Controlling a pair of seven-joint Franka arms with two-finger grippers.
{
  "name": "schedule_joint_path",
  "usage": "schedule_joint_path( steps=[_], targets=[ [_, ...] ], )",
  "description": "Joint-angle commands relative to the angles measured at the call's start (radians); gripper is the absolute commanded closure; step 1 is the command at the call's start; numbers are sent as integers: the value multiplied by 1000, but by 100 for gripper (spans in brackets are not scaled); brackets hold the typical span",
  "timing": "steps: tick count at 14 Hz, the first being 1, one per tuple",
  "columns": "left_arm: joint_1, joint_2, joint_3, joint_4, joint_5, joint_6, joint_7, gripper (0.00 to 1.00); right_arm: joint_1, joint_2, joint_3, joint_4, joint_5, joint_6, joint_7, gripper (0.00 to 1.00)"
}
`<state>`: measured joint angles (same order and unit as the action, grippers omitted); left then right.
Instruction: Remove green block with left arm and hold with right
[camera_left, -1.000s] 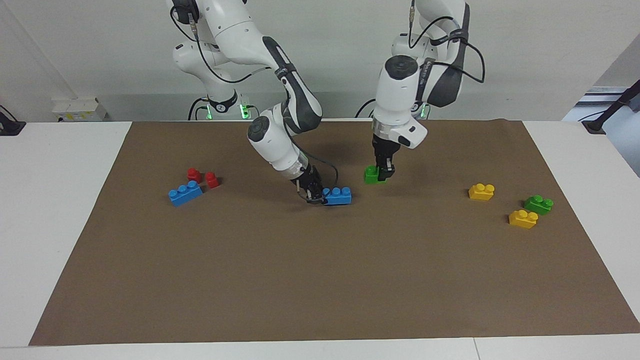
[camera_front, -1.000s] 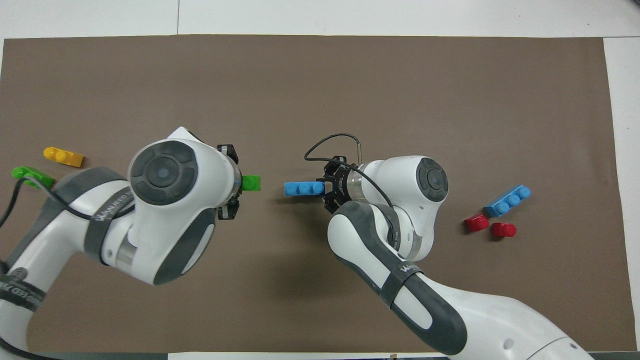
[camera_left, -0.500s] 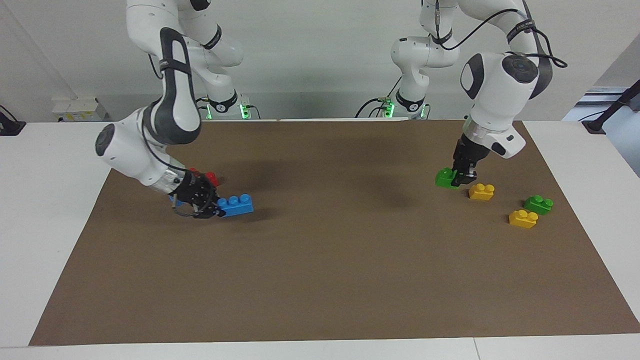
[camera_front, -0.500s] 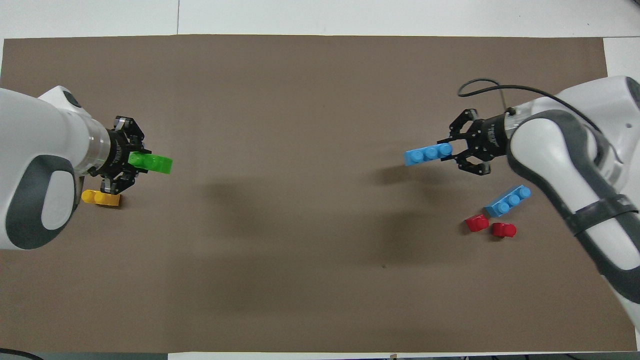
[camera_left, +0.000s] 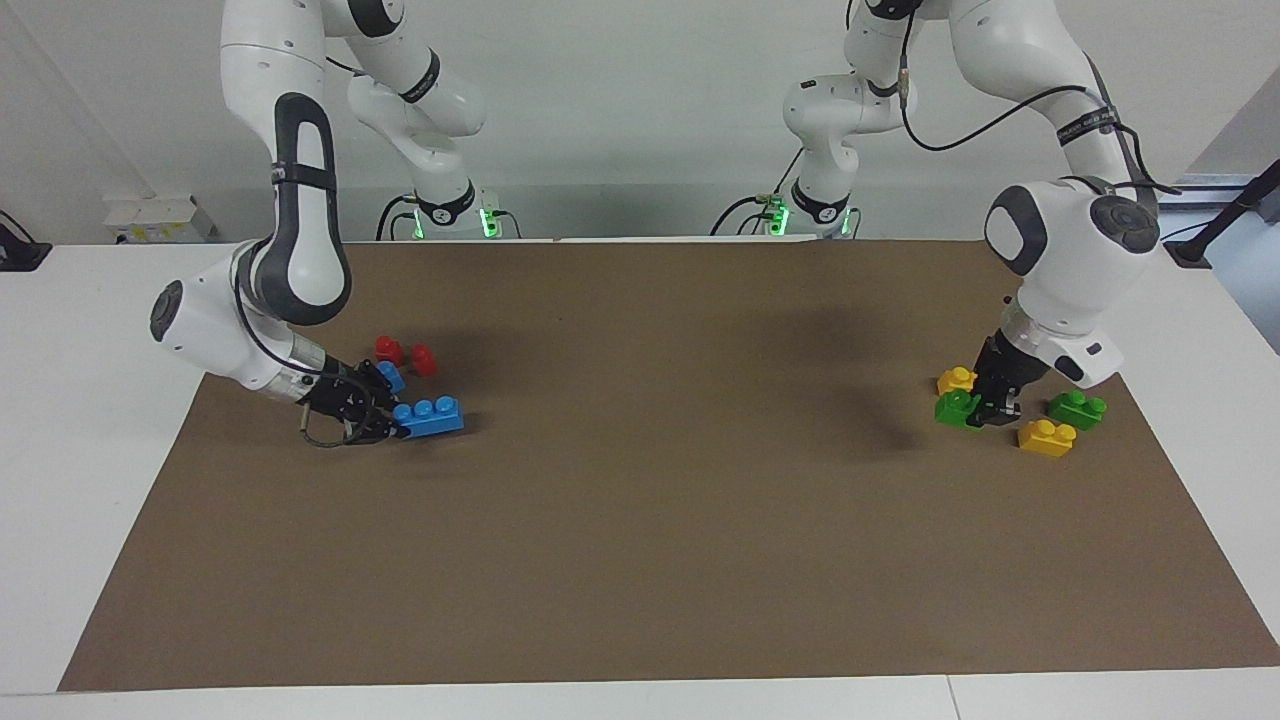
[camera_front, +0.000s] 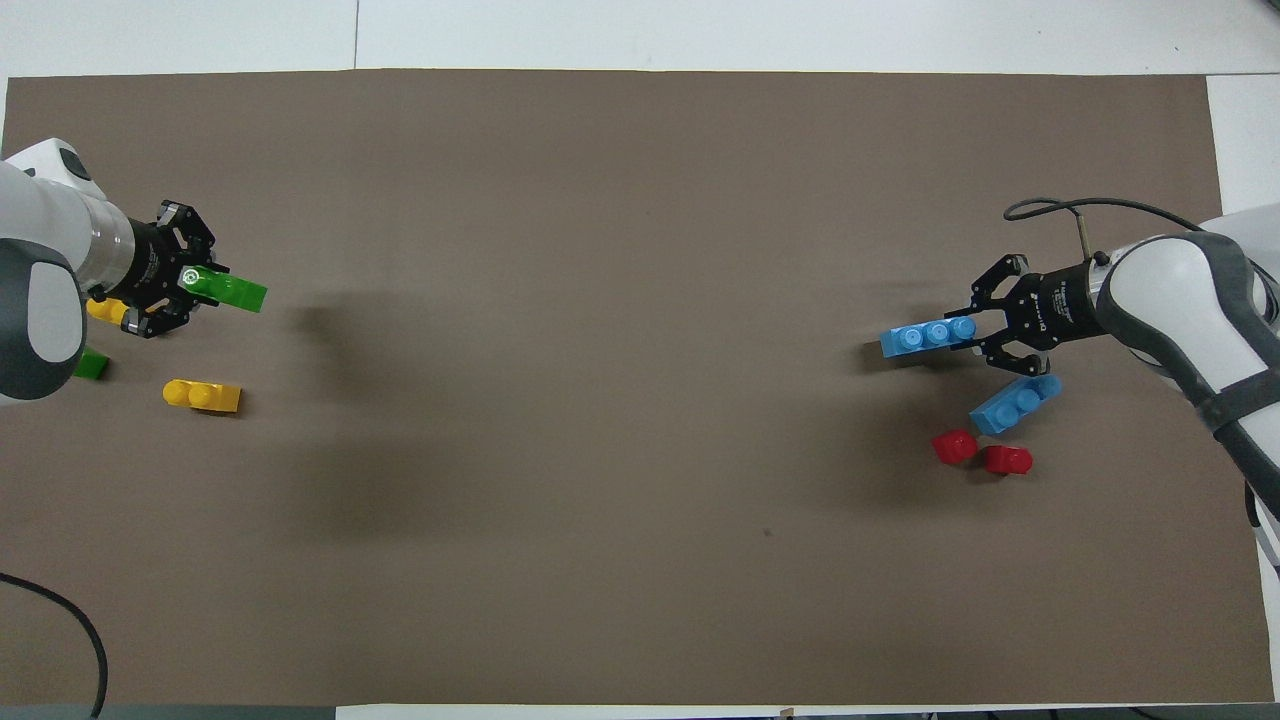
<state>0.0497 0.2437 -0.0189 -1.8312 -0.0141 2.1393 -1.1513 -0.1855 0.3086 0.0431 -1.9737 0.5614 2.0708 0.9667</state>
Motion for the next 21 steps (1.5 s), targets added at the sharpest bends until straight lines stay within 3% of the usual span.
schedule_joint_path(
  steps=[1, 3, 4, 5, 7, 8, 9, 10, 11, 12, 13, 16, 21],
  targets=[
    [16, 90, -9, 56, 3, 27, 39, 100, -12, -2, 15, -40, -23, 61, -23, 100],
    [10, 126, -10, 55, 5, 57, 39, 100, -2, -5, 15, -53, -23, 81, -23, 100],
    [9, 140, -10, 50, 3, 73, 39, 100, -2, -6, 15, -62, -23, 89, -26, 95],
    [6, 157, -10, 49, 3, 85, 39, 100, 1, -8, 15, -76, -23, 110, -28, 80],
    [2, 166, -10, 40, 3, 114, 42, 100, 4, -12, 17, -100, -23, 141, -58, 30],
    [1, 164, -10, 27, 3, 134, 41, 100, 4, -12, 17, -99, -23, 137, -62, 15],
    [-1, 164, -10, 12, 3, 161, 44, 100, 4, -12, 17, -94, -23, 129, -60, 7],
    [-10, 164, -10, -6, 3, 197, 63, 100, 3, -17, 17, -85, -23, 120, -60, 3],
    [-14, 163, -10, -26, 3, 224, 86, 92, 4, -31, 15, -76, -23, 101, -56, 2],
    [-14, 161, -10, -33, 3, 241, 90, 24, 4, -40, 15, -54, -23, 68, -51, 1],
    [-14, 161, -10, -33, 3, 238, 91, 0, 4, -54, 14, -28, -26, 28, -51, 0],
    [-19, 157, -9, -23, 3, 237, 96, 0, 6, -139, 18, 10, -191, -55, -121, 0],
    [-19, 79, -9, 0, 5, 162, 140, 0, 17, -268, 24, 156, -395, -306, -521, 0]
  ],
)
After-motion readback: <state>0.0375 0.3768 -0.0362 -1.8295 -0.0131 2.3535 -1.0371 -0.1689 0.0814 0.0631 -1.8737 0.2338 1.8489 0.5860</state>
